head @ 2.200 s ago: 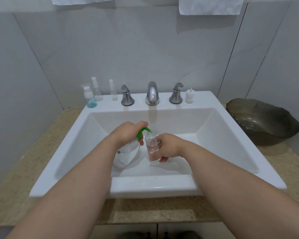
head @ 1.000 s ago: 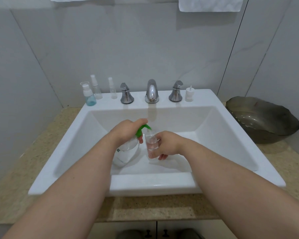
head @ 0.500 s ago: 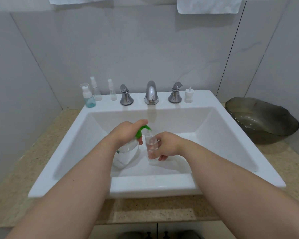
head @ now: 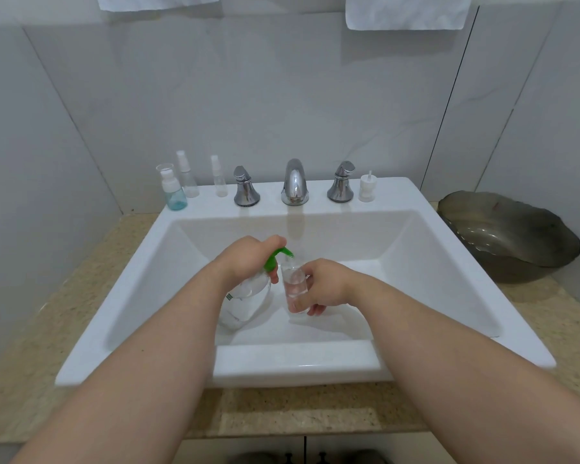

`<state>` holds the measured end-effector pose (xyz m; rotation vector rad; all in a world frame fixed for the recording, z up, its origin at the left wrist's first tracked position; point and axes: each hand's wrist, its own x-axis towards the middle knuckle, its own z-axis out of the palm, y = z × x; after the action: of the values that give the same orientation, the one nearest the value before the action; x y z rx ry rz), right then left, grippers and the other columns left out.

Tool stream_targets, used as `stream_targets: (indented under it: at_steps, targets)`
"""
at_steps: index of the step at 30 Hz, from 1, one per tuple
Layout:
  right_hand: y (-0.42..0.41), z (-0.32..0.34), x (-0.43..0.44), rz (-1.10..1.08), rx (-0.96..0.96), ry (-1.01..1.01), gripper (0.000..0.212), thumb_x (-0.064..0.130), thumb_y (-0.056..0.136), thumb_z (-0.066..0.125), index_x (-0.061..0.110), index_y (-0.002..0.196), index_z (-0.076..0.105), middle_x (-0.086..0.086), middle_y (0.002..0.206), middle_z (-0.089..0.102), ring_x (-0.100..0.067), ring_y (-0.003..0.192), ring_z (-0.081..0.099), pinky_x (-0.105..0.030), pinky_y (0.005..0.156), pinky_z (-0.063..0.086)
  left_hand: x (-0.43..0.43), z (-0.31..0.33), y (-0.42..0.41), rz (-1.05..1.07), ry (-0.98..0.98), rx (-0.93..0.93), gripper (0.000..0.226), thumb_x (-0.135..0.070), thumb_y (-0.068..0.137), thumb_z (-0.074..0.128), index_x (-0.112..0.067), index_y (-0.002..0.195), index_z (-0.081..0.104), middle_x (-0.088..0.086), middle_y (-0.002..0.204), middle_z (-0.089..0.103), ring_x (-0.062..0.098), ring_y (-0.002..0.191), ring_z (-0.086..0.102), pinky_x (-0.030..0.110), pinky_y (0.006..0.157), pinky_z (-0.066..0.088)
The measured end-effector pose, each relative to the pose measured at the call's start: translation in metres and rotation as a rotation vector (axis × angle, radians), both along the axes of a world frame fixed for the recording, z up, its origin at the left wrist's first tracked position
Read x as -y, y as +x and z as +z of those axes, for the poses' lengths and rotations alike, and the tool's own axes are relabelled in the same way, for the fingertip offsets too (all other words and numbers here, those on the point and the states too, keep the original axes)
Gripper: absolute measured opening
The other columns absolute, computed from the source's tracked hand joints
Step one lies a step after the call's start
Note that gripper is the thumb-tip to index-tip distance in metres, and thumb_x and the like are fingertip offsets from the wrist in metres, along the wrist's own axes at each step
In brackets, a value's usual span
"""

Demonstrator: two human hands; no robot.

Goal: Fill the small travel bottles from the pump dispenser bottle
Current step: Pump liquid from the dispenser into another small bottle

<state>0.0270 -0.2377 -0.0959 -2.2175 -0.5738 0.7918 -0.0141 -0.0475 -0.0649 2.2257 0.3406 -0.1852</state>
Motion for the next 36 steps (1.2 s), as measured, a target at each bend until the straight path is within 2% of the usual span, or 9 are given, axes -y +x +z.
stream_targets:
  at_steps: [9,12,14,17,19,22,26,30,36]
  targets:
    - [-0.0017,0.0013,0.0002,0.014,-0.005,-0.008,0.043,0.018,0.076,0.09,0.017,0.114,0.07,-0.004,0.109,0.072,-0.025,0.077,0.076,-0.041,0.085,0.063,-0.0006,0.0006,0.0008,-0.025,0.017,0.0,0.063,-0.052,0.09,0.045,-0.001,0.067,0.075,0.018,0.085,0.076,0.021,0.061,0.04,0.035,0.065,0.038]
    - [-0.0014,0.0009,0.0,0.013,-0.007,-0.008,0.043,0.018,0.076,0.091,0.017,0.113,0.07,-0.004,0.108,0.073,-0.025,0.077,0.076,-0.042,0.085,0.063,-0.0018,-0.0004,0.0007,-0.017,0.015,0.0,0.065,-0.054,0.091,0.045,-0.003,0.065,0.075,0.013,0.075,0.075,0.021,0.06,0.041,0.035,0.066,0.038]
    - [-0.0012,0.0007,0.0003,0.012,-0.006,-0.005,0.042,0.018,0.076,0.091,0.018,0.112,0.07,-0.004,0.108,0.073,-0.023,0.075,0.075,-0.042,0.085,0.063,-0.0025,-0.0022,0.0012,-0.012,0.002,0.001,0.067,-0.062,0.089,0.045,-0.01,0.059,0.075,0.008,0.077,0.077,0.021,0.062,0.043,0.036,0.071,0.04]
    - [-0.0006,0.0004,0.0002,-0.001,0.0,0.005,0.042,0.021,0.076,0.091,0.017,0.111,0.069,-0.005,0.11,0.072,-0.027,0.079,0.077,-0.042,0.086,0.063,-0.0031,-0.0042,0.0011,0.011,-0.01,0.012,0.081,-0.078,0.09,0.043,-0.011,0.059,0.075,0.002,0.076,0.077,0.02,0.07,0.055,0.037,0.081,0.045]
    - [0.0006,-0.0006,0.0002,-0.011,0.0,0.007,0.045,0.021,0.076,0.091,0.016,0.115,0.068,-0.006,0.111,0.072,-0.026,0.079,0.077,-0.043,0.087,0.063,-0.0021,-0.0038,0.0014,0.01,0.023,0.033,0.092,-0.087,0.088,0.035,-0.01,0.062,0.077,0.003,0.082,0.077,0.021,0.085,0.063,0.038,0.09,0.046]
    - [0.0022,-0.0027,-0.0003,-0.003,0.005,-0.001,0.046,0.023,0.075,0.091,0.016,0.114,0.068,-0.006,0.11,0.072,-0.026,0.079,0.078,-0.045,0.087,0.063,-0.0005,-0.0015,0.0006,0.002,0.045,0.042,0.096,-0.088,0.089,0.029,-0.01,0.063,0.079,0.004,0.087,0.075,0.021,0.094,0.063,0.038,0.089,0.041]
    - [0.0032,-0.0039,-0.0003,-0.006,-0.001,0.004,0.044,0.023,0.074,0.091,0.017,0.111,0.068,-0.005,0.109,0.072,-0.026,0.078,0.078,-0.044,0.087,0.063,-0.0046,-0.0061,0.0026,0.011,0.017,0.029,0.09,-0.088,0.087,0.036,-0.013,0.059,0.077,0.002,0.083,0.078,0.022,0.086,0.063,0.039,0.094,0.046]
    - [0.0028,-0.0035,0.0,-0.011,-0.002,0.004,0.049,0.024,0.073,0.092,0.016,0.114,0.067,-0.004,0.11,0.072,-0.024,0.075,0.077,-0.043,0.086,0.063,-0.004,-0.0047,0.0026,0.015,-0.008,0.004,0.075,-0.078,0.085,0.045,-0.016,0.054,0.073,0.002,0.077,0.077,0.02,0.065,0.05,0.038,0.081,0.046]
    - [0.0009,-0.0019,0.0003,0.004,0.006,-0.003,0.047,0.023,0.074,0.092,0.017,0.114,0.068,-0.004,0.111,0.071,-0.022,0.074,0.077,-0.041,0.085,0.063,-0.0015,-0.0006,0.0014,-0.01,-0.02,-0.002,0.064,-0.064,0.086,0.046,-0.014,0.055,0.071,0.014,0.086,0.077,0.021,0.065,0.044,0.036,0.072,0.041]
